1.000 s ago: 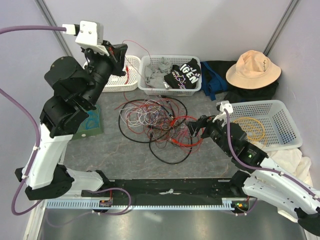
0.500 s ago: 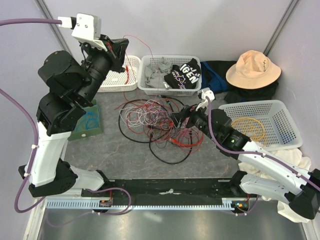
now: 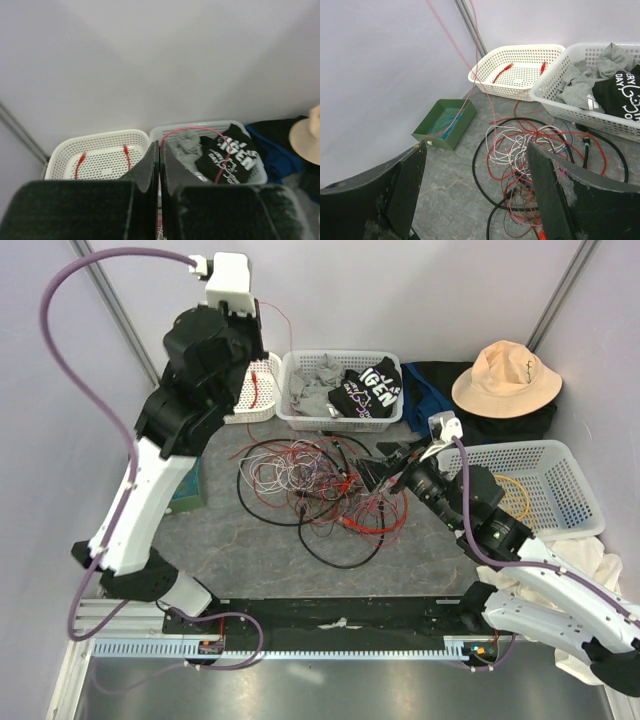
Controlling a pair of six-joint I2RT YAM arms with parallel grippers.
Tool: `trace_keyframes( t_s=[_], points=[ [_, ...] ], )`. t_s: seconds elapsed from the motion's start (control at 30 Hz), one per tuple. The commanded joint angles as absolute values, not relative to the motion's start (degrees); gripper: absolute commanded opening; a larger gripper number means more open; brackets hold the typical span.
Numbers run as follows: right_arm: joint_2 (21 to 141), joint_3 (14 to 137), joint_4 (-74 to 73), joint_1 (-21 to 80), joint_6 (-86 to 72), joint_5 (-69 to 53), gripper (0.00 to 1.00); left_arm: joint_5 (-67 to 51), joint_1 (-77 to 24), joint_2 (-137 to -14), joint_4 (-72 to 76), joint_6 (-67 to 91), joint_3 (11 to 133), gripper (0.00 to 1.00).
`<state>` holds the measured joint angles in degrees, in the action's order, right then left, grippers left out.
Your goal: Untangle the cables
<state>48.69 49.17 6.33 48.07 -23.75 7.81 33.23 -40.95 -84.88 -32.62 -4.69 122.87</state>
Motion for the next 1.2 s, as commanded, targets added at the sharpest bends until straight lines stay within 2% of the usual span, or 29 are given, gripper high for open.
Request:
trace_keyframes(
  t_s=[0.0, 0.27, 0.5, 0.63, 0.8, 0.97, 1.17],
  points=[
    [45.53, 48.96, 1.77, 48.25, -22.77, 9.49, 0.89, 30.09, -31.48, -91.57, -34.19, 2.0, 130.94, 0.02],
    [40.7, 43.08, -1.67, 48.25, -22.94, 9.93, 0.89, 27.6, -20.85, -97.91, -26.38, 11.68, 135.61, 0.02],
    [40.52, 36.75, 1.67, 48.34, -25.66, 6.77, 0.89, 36.09, -18.46, -103.44, -9.08, 11.69, 138.16, 0.02],
    [38.15, 31.04, 5.78, 48.25, -27.68, 6.59, 0.9, 39.2, -18.37, -107.3, 4.97, 6.0, 141.92, 0.02],
    [35.69, 25.32, 9.49, 48.25, -31.64, 3.43, 0.89, 35.96, -17.76, -114.34, 15.8, -4.11, 151.34, 0.02],
    [31.21, 21.46, 8.53, 48.16, -32.7, 2.72, 0.89, 28.76, -13.72, -116.09, 22.57, -1.85, 145.47, 0.02],
    [25.93, 19.07, 4.14, 48.25, -31.55, 5.88, 0.9, 27.86, -10.9, -122.16, 25.31, -3.25, 146.87, 0.02]
  ],
)
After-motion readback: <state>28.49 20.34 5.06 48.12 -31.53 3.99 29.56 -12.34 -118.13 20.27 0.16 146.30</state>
